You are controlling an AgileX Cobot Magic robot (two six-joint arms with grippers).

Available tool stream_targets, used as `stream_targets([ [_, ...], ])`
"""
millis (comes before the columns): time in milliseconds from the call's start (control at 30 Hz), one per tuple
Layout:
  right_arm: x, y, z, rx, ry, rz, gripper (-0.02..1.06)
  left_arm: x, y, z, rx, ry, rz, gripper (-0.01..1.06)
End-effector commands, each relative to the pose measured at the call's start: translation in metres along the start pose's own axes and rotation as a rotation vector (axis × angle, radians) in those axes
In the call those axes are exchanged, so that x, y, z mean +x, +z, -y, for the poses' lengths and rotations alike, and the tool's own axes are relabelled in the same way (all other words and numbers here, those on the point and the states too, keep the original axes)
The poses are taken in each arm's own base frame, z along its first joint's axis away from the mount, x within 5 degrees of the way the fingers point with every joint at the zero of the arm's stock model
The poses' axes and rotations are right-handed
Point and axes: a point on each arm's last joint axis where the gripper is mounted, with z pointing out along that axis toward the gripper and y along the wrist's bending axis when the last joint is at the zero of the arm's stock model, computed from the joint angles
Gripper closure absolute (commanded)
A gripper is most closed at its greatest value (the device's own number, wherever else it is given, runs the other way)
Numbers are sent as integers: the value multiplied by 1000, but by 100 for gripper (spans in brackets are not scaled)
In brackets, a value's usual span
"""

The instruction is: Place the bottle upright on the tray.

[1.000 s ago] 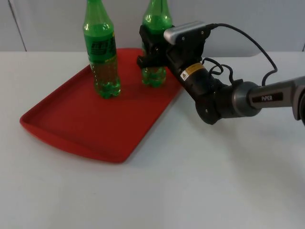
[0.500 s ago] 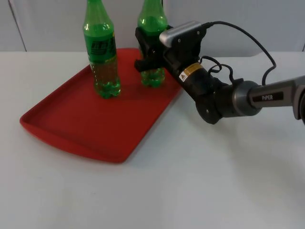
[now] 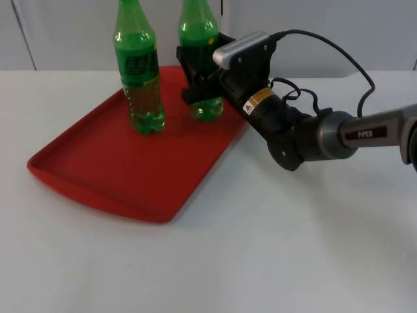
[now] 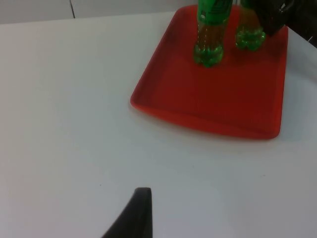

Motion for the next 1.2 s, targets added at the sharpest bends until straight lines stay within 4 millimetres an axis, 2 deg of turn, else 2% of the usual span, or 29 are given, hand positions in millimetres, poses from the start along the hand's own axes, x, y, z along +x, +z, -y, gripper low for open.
stream_targets([
  [0, -1, 1, -3, -15, -8, 3, 39, 1, 0, 0, 7, -6, -2, 0],
  [200, -1, 1, -3, -15, -8, 3, 39, 1, 0, 0, 7, -6, -2, 0],
  [300, -1, 1, -3, -15, -8, 3, 36, 1, 0, 0, 7, -6, -2, 0],
  [400, -1, 1, -3, -15, -8, 3, 9, 1, 0, 0, 7, -6, -2, 0],
  [433, -1, 1, -3, -15, -8, 3, 9, 1, 0, 0, 7, -6, -2, 0],
  [467, -1, 1, -3, -15, -8, 3, -1, 1, 0, 0, 7, -6, -2, 0],
  [1000, -4, 3, -3, -21, 65, 2, -1, 1, 0, 0, 7, -6, -2, 0],
  [1167, -12, 12, 0, -6, 26, -134, -1, 1, 0, 0, 7, -6, -2, 0],
])
